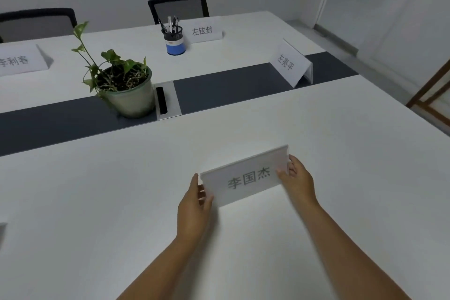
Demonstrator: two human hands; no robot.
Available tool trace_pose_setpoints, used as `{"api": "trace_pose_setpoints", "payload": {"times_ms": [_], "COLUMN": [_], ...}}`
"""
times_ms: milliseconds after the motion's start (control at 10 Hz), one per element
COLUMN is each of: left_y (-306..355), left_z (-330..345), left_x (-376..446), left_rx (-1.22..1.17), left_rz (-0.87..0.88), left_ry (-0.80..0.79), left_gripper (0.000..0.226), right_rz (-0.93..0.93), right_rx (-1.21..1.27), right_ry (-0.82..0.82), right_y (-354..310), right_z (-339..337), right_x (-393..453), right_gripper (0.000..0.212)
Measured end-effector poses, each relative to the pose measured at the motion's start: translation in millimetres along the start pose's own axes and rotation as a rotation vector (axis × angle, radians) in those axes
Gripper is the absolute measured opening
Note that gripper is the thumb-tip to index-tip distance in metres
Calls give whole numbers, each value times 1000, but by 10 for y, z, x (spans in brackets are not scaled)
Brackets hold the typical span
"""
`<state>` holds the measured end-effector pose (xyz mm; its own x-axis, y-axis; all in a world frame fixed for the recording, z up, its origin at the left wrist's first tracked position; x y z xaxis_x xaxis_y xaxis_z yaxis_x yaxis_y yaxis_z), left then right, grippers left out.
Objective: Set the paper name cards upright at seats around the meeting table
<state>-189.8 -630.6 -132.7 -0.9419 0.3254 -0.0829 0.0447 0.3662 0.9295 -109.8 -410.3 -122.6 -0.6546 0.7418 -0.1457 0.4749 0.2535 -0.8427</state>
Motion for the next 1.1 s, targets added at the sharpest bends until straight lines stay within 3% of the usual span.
{"api": "trace_pose_setpoints", "payload": {"times_ms": [100,200,700,1000,1100], "left_y": [-238,-257,-221,-189,-227], "left_z": [7,51,107,63,-43], "left_x": [-165,-111,116,105,-119], "left_rx": [146,204,292,249,139], "left_rz": [57,87,22,36,60], "left_ry": [23,16,91,45,45], "left_gripper": [23,14,15,6,38], "right_rz": [-47,-52,-106,-74,-27], "right_rx": [-237,-312,-409,-418,-361], "right_ry": [89,139,270,216,227], "right_y": [318,377,356,329,456], "right_z": [71,104,151,150,113], "right_x": [-64,1,137,120,-41], "right_gripper": [40,41,36,44,49]}}
Point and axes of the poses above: each hand's wrist, its own x-axis towards the middle knuckle, its own z-axis out of the palm, y = z × x, the point moved 4 cm from there along x, towards the middle knuckle, and after that the axes turned 11 degrees about -x, right-handed, at the moved point
